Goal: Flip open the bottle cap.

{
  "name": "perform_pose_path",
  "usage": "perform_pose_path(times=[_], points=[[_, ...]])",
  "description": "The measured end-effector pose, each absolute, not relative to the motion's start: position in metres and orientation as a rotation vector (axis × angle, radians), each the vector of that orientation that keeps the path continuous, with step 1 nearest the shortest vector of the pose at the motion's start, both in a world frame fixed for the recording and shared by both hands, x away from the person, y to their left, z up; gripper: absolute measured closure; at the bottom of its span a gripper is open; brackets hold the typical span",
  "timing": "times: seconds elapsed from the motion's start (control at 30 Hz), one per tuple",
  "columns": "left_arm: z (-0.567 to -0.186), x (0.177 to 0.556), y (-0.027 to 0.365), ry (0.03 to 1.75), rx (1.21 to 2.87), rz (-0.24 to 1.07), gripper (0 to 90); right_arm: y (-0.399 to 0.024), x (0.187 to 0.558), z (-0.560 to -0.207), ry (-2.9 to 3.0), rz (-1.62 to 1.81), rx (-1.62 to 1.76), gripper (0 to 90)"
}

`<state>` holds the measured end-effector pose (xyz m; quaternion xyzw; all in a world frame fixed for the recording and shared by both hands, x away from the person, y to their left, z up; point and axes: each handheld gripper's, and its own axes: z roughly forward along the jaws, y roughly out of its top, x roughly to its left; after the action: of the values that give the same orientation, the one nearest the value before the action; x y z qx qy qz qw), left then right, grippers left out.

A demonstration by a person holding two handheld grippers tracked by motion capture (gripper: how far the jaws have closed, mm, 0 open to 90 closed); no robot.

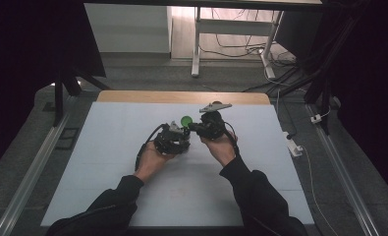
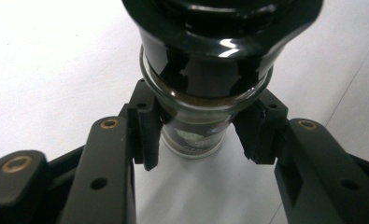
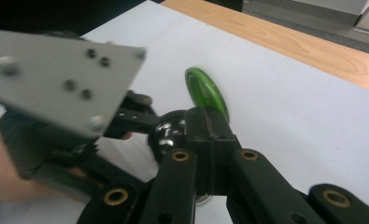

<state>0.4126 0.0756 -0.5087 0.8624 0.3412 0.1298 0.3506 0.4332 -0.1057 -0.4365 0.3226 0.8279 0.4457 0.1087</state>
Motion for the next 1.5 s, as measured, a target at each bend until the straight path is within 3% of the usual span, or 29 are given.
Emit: perform_pose_path(times=[0.4,0.47,0.6,1.5], points=[[-0.508,0.415,0.076,0.881,2.242,0.323,52.9,-0.108,0.431,-0.438,2.441,1.315,0.945,89.6],[-0.507,0.415,0.075,0.89,2.244,0.319,52.1,-0.108,0.429,-0.437,2.444,1.313,0.932,86.4],[-0.505,0.415,0.076,0.89,2.258,0.31,42.2,-0.11,0.424,-0.436,2.448,1.294,0.925,80.7],[-0.485,0.383,0.098,0.876,2.275,0.21,9.0,-0.126,0.393,-0.438,2.481,1.28,0.94,28.4]])
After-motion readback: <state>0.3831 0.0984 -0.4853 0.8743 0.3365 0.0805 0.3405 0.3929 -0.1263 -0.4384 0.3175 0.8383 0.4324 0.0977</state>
